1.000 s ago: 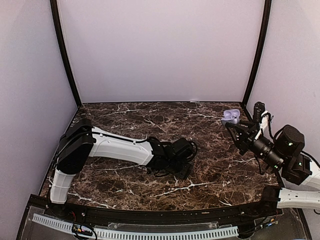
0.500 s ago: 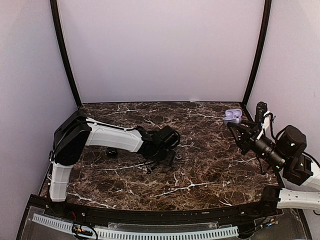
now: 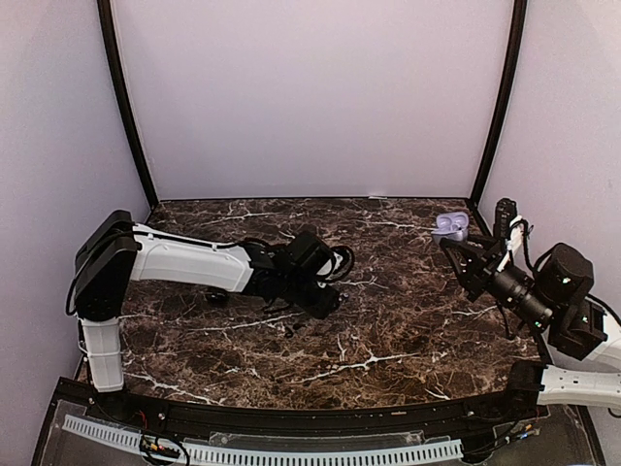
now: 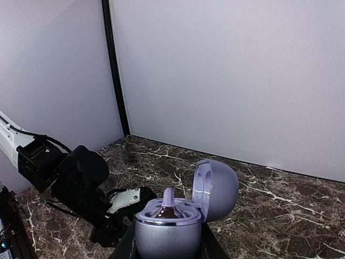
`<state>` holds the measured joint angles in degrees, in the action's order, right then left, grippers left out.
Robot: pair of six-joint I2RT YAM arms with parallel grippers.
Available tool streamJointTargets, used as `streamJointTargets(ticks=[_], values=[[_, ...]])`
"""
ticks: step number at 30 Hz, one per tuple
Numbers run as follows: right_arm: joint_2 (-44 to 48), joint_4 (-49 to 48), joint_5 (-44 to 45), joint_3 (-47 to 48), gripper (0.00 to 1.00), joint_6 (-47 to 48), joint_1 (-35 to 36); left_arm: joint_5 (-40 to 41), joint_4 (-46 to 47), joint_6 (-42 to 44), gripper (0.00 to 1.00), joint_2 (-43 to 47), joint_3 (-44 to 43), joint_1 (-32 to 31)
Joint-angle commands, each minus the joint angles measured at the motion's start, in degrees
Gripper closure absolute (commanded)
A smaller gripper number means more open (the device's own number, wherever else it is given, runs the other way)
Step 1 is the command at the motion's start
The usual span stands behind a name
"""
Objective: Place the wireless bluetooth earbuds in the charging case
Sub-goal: Adjust the left earbud at the center of the board, then pick up the left earbud from the center of the board.
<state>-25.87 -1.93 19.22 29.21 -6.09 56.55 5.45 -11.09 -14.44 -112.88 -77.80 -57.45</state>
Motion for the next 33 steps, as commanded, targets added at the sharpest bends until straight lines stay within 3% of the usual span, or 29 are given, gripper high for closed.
streamJointTargets(ticks=[1,3,7,16,33], values=[[0.5,-0.7,-0.9,0.3,1.00,0.2,-0.5,-14.9,-2.1,8.3,0.57,0.7,-3.4,3.6],[0.5,-0.6,-1.5,0.2,1.00,0.1,-0.4,-20.5,-2.0,8.8,0.58,0.6,-4.2,7.0],[0.4,-0.8,-2.1,0.1,1.00,0.0,-0.4,-21.9,-5.4,11.4,0.59,-1.7,-9.1,10.4],[0.2,-0.9,-2.2,0.1,1.00,0.1,-0.5,-19.2,-13.1,14.1,0.71,-11.8,-18.8,10.7],[-1.1,-0.9,-2.6,0.4,1.00,0.3,-0.6,-23.4,-15.2,16.9,0.76,-19.1,-25.2,10.1]])
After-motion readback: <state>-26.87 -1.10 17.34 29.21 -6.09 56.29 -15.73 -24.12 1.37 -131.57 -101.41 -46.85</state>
